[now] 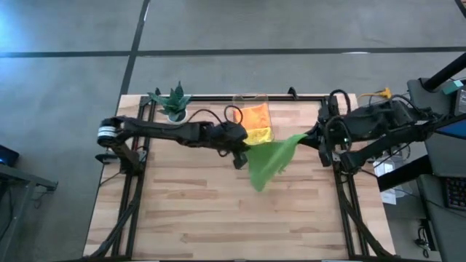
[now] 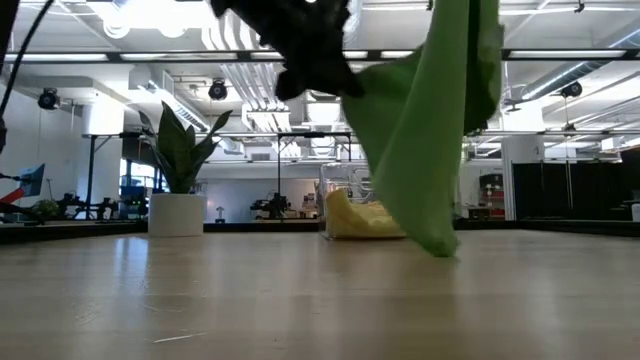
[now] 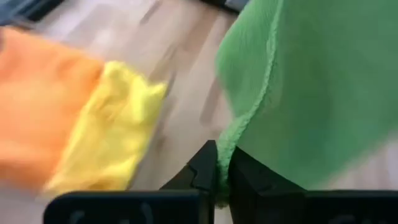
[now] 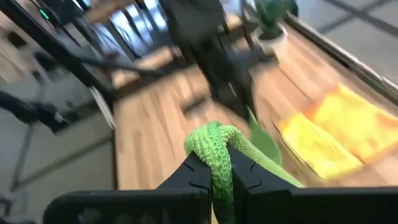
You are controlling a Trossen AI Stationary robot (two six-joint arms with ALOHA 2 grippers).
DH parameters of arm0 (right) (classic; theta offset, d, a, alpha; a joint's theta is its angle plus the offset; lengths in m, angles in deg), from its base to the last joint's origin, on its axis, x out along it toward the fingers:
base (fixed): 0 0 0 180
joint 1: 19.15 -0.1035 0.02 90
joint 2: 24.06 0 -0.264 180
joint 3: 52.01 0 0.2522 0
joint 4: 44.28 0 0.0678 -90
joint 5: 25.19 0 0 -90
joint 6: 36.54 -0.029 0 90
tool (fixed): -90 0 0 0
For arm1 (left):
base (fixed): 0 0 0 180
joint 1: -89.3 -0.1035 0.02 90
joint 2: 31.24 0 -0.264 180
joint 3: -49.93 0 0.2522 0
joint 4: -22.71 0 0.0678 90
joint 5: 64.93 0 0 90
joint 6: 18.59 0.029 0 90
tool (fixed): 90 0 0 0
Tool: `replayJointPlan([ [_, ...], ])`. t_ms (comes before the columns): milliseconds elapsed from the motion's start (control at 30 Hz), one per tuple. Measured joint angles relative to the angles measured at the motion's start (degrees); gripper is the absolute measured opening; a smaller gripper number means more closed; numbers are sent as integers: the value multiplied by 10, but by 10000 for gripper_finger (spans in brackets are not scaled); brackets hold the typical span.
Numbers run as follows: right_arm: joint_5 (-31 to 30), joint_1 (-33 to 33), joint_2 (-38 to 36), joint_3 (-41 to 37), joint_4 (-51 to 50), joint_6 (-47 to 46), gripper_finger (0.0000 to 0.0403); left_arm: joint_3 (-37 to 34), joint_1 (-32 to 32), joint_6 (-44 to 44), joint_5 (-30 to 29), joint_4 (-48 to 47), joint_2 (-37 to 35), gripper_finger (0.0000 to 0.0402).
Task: Fold microfiber towels
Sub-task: Fold the green towel
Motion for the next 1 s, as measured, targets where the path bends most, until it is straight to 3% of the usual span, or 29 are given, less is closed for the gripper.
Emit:
replayJointPlan([
  [200, -10, -1, 0, -1, -89, 14, 8, 0, -9, 79, -46, -97, -89, 1],
  [333, -71, 9, -1, -1, -147, 48, 8, 0, -35, 127, -96, -106, -144, 1],
  [567, -144, -10, 0, -17, -189, 50, 8, -4, -50, 120, -100, -130, -222, 0],
  [700, -172, -88, 9, -74, -190, 45, 8, -45, 2, 65, -123, -173, -249, 0],
  [833, -191, -188, 32, -188, -161, -33, 8, -139, 90, -35, -139, -172, -257, 0],
  [900, -192, -238, 49, -256, -117, -93, 8, -196, 146, -93, -147, -132, -255, 0],
  [1000, -192, -313, 85, -354, -9, -185, 8, -282, 231, -148, -157, 10, -238, 0],
])
